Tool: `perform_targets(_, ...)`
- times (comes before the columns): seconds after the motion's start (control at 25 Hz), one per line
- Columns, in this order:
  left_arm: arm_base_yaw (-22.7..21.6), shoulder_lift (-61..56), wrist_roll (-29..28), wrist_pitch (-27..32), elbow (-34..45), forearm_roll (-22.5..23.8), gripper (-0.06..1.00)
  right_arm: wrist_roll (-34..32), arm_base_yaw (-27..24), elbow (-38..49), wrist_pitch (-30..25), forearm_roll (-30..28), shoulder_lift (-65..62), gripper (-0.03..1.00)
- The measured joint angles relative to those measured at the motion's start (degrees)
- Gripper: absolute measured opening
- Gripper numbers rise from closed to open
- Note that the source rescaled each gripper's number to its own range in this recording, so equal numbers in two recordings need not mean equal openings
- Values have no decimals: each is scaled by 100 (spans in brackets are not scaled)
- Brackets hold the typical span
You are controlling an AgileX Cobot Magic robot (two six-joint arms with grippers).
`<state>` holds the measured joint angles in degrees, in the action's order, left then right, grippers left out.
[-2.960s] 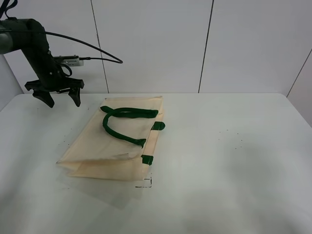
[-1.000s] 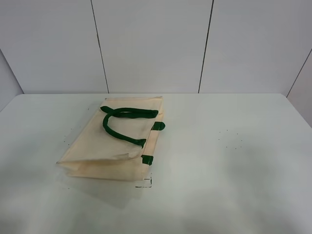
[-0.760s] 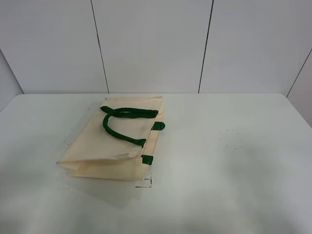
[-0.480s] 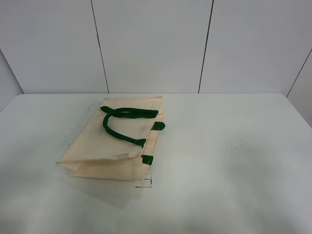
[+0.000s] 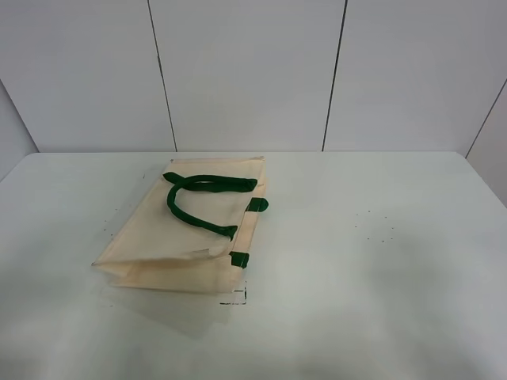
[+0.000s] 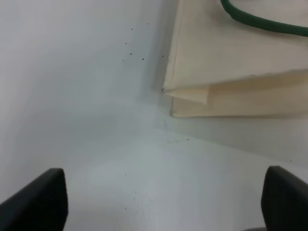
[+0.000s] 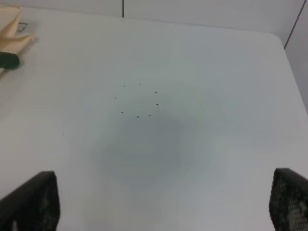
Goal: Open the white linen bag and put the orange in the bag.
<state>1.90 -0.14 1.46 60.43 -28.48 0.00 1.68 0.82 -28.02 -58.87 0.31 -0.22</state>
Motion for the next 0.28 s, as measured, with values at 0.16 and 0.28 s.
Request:
perform_targets(0.16,0,0,0,0,0,0,97,0,0,0,0,0,0,100)
perform_targets(0.28,0,0,0,0,0,0,97,0,0,0,0,0,0,100)
